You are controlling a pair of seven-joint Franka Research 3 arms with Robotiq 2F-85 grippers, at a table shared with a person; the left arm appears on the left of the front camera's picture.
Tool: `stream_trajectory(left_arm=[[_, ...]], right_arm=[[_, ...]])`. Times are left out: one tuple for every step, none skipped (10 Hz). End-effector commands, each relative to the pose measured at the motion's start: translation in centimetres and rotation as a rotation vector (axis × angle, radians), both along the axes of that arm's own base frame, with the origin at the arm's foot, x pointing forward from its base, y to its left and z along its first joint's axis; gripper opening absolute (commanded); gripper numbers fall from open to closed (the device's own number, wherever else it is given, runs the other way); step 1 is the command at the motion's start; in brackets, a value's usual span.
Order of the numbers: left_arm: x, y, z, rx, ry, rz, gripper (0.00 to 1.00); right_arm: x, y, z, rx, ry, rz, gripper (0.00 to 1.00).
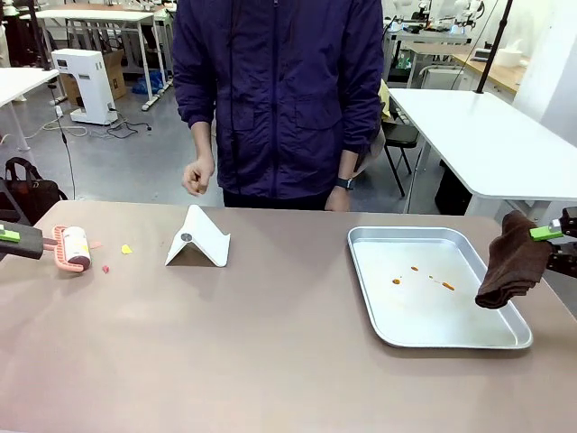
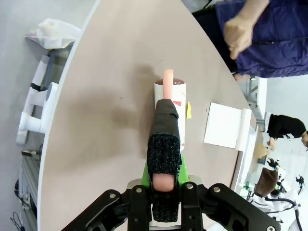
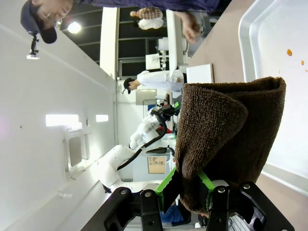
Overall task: Clean the surface of the table.
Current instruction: If a person points to the right, clean the right side of the table with your right hand, and if they point to the left, clean the left side with your left hand.
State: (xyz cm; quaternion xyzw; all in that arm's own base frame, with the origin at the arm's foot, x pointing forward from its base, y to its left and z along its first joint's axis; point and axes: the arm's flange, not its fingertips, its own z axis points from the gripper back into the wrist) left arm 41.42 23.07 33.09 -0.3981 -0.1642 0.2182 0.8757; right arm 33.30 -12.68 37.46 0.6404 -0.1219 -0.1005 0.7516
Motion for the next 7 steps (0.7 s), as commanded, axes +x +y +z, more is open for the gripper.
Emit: stream_trajectory(left_arm=[[1.2,-0.4,-1.1,0.014,0.104,-0.08,0.22],[2.5,-0.1,-1.1,0.003,0.174,-0.084,0.22],[3.6,0.3,-1.2,0.033,0.204,-0.056,0.22],[4.6,0.6,-1.3,0.023,0.274,-0.072,0.22],[5.5,0.6,-1.4,-0.002,0.329,-0.1,0.22],[6.1,0.3,-1.6,0.016,0.336,-0.099,0.22],[6.1,-0.3,-1.8,0.023,0.338,-0.125,0.22]], right_arm=[[0.0,0.0,0.7,-0.004,0.019,-0.013,0.03],[0.0,0.0,0.7,-0.004,0.019,-0.013,0.03],[0.0,0.0,0.7,-0.004,0.019,-0.013,0.03],[0.0,0.0,0.7,-0.004,0.019,-0.013,0.03],[0.0,0.0,0.7,-0.004,0.019,-0.013,0.03],[0.0,0.0,0.7,-0.004,0.019,-0.013,0.03],[0.0,0.0,0.7,-0.004,0.019,-0.013,0.03]])
